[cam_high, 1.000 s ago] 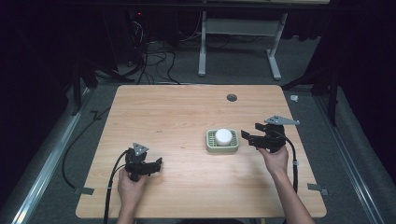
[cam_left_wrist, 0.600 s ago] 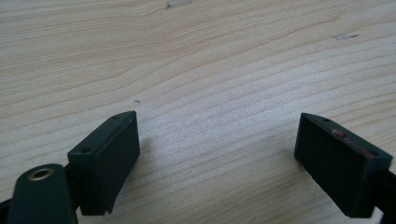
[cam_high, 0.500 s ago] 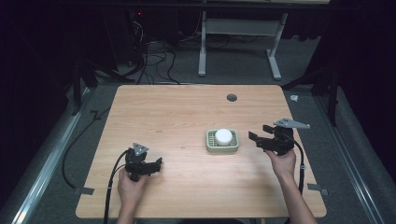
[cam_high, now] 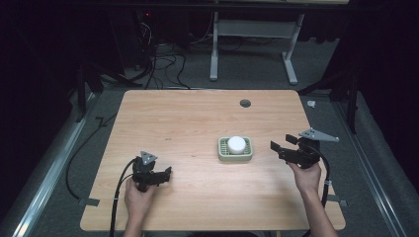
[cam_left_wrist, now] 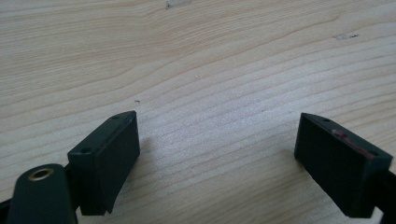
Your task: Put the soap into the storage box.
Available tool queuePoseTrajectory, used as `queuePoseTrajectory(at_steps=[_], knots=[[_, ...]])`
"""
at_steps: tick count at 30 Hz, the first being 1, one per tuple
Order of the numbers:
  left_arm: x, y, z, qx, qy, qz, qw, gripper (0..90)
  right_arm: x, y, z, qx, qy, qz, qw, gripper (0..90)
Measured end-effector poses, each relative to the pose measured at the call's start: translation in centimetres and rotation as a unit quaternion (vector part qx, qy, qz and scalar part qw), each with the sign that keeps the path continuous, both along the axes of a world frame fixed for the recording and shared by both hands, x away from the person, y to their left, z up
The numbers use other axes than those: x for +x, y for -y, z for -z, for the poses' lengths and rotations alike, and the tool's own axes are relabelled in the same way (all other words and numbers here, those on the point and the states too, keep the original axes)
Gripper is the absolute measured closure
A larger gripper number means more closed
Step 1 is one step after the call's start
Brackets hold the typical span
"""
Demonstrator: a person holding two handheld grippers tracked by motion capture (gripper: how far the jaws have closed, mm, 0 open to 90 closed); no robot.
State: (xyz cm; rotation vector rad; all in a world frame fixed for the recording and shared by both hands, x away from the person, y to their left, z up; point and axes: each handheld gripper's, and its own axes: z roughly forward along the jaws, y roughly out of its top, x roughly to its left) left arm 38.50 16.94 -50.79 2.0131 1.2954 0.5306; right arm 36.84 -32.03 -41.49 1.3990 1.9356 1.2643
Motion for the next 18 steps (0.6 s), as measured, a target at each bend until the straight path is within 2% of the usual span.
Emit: queuePoseTrajectory(at_steps=[18], knots=[[0.0, 0.0, 0.0, 0.000, 0.000, 0.000, 1.0000, 14.6, -1.4, 1.1, 0.8, 0.009, -0.003, 0.013, 0.9999, 26.5]])
